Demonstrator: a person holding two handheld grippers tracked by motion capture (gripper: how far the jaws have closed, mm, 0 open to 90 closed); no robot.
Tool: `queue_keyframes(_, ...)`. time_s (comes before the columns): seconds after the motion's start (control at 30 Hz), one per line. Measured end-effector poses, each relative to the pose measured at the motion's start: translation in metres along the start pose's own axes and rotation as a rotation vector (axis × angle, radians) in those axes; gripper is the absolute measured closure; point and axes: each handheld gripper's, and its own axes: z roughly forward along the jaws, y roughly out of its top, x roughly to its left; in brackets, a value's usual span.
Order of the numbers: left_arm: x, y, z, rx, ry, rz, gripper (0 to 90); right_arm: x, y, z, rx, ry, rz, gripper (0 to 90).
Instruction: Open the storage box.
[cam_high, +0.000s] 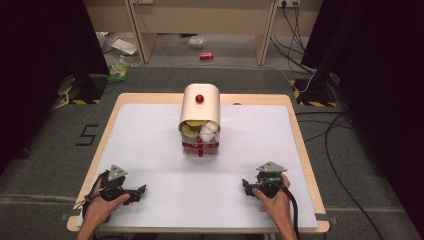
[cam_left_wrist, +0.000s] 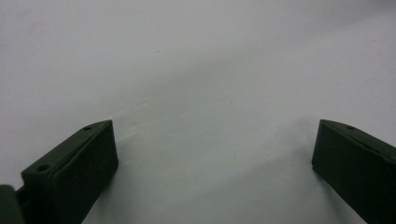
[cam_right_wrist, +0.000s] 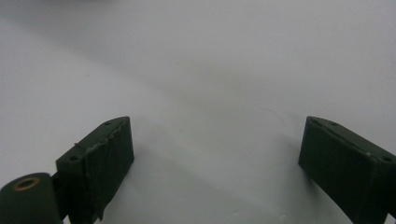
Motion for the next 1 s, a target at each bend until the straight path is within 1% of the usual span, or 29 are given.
queue_keyframes(0.07,0.0,0.0,0.0,0.0,0.0,0.0,0.0,0.0,0.0,0.0,0.0,-0.001,0.003,10.5)
queue_keyframes(0.13,0.0,0.0,0.0,0.0,0.0,-0.001,0.0,0.001,0.001,-0.002,-0.006,-0.009,0.006,18.2)
queue_keyframes(0.17,0.0,0.0,0.0,0.0,0.0,0.0,0.0,0.002,0.001,-0.002,-0.014,-0.016,0.001,20.0)
queue_keyframes(0.23,0.0,0.0,0.0,0.0,0.0,0.0,0.0,0.004,0.004,-0.003,-0.031,-0.041,-0.024,15.4)
queue_keyframes(0.27,0.0,0.0,0.0,0.0,0.0,0.0,0.0,0.006,0.005,-0.005,-0.044,-0.047,-0.018,16.2)
queue_keyframes(0.3,0.0,0.0,0.0,0.0,-0.001,0.0,0.0,0.006,0.007,-0.007,-0.066,-0.044,-0.021,17.7)
queue_keyframes(0.37,0.0,0.0,0.0,0.0,-0.001,0.0,0.0,0.008,0.01,-0.011,-0.106,-0.038,-0.01,17.4)
queue_keyframes(0.47,0.0,0.0,0.0,0.0,0.0,0.0,0.0,0.012,0.014,-0.015,-0.145,-0.026,-0.007,17.5)
queue_keyframes(0.5,0.0,0.0,0.0,0.0,0.0,0.0,0.0,0.014,0.015,-0.017,-0.152,-0.019,0.001,17.8)
queue_keyframes(0.53,0.0,0.0,0.0,0.0,0.0,0.0,0.0,0.015,0.016,-0.018,-0.161,-0.011,-0.005,18.2)
queue_keyframes(0.6,0.0,0.0,0.0,0.0,0.0,0.0,0.0,0.019,0.018,-0.02,-0.169,-0.003,-0.011,18.4)
queue_keyframes(0.7,0.0,0.0,0.0,0.001,-0.001,0.0,0.0,0.025,0.022,-0.022,-0.17,0.022,-0.01,18.5)
queue_keyframes(0.8,0.0,0.0,0.0,0.001,-0.001,0.0,0.0,0.03,0.025,-0.025,-0.18,0.035,-0.02,19.3)
queue_keyframes(1.0,0.0,0.0,0.0,0.001,-0.001,0.0,0.0,0.043,0.037,-0.035,-0.21,0.068,-0.053,20.4)
